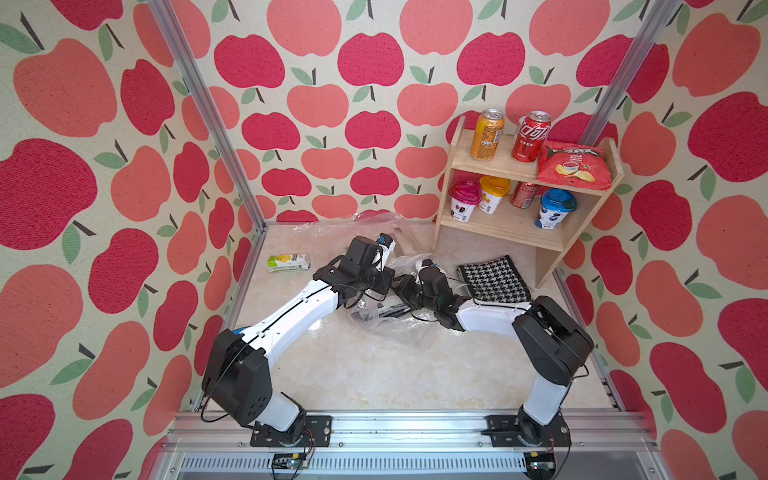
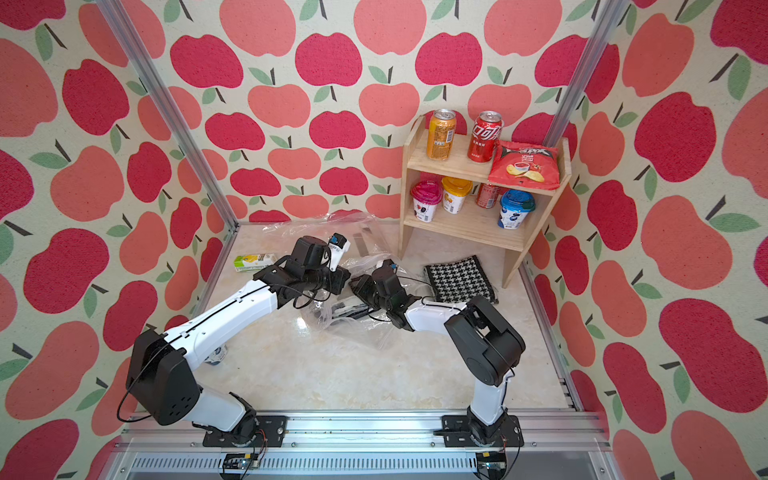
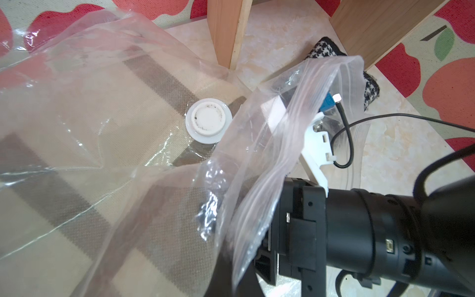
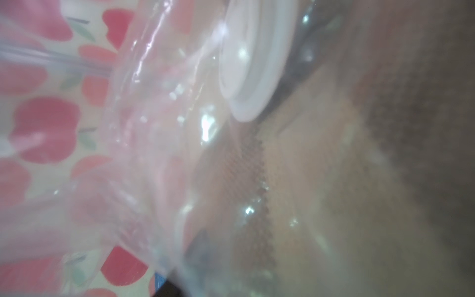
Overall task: Take the scarf out of the vacuum bag
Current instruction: Take out the scarf from the vacuum bag.
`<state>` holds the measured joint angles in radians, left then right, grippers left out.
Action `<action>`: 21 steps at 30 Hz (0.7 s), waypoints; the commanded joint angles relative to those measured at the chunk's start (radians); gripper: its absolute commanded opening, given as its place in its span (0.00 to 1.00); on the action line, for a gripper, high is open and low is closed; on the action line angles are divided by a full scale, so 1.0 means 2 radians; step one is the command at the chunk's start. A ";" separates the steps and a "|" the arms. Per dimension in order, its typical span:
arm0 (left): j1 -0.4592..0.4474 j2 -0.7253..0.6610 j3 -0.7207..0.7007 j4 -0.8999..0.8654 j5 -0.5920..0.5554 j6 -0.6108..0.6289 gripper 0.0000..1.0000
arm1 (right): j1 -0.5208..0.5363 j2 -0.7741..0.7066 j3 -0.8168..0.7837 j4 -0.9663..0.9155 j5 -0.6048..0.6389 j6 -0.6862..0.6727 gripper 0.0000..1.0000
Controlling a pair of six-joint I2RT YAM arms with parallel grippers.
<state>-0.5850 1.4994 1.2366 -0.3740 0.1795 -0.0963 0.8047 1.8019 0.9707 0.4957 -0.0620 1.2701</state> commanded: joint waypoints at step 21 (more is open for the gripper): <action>0.013 0.050 0.106 -0.053 -0.003 -0.005 0.00 | 0.014 -0.049 0.063 -0.051 -0.009 -0.046 0.00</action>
<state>-0.5655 1.5848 1.4033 -0.4412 0.1791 -0.0967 0.8162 1.7733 1.0992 0.3637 -0.0647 1.2224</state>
